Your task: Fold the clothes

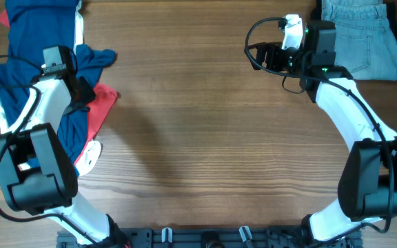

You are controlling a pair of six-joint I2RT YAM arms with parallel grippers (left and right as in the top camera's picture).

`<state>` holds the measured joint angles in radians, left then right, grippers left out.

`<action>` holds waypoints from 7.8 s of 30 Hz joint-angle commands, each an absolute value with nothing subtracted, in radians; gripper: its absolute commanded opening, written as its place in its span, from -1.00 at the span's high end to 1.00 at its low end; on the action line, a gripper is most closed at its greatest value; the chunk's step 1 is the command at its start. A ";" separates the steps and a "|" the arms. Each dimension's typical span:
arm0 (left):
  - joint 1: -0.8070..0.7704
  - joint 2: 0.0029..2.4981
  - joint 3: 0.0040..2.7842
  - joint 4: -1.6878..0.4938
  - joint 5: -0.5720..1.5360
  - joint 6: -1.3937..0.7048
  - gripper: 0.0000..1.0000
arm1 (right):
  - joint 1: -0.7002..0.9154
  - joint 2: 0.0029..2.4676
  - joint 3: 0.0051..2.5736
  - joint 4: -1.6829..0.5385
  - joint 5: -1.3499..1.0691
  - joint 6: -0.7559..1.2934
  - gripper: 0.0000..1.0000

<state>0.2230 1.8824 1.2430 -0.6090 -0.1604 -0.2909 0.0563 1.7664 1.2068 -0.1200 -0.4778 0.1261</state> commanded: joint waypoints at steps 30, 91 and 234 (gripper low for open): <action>0.229 1.827 1.259 -0.646 -0.237 -0.297 0.92 | 0.059 1.779 1.222 -0.118 -0.445 0.107 -0.99; -0.630 1.891 1.558 0.255 -0.083 -0.706 0.92 | -0.253 1.690 1.223 -0.017 -0.733 0.266 -1.00; -0.147 1.717 1.558 -0.881 -0.229 -0.475 -0.99 | -0.048 1.811 1.592 -0.432 -0.246 -0.041 0.92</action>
<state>-0.1547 1.7145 1.5528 -0.8795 -0.2131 -0.4831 -0.0284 1.8187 1.5585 -0.4957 -0.2543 -0.0635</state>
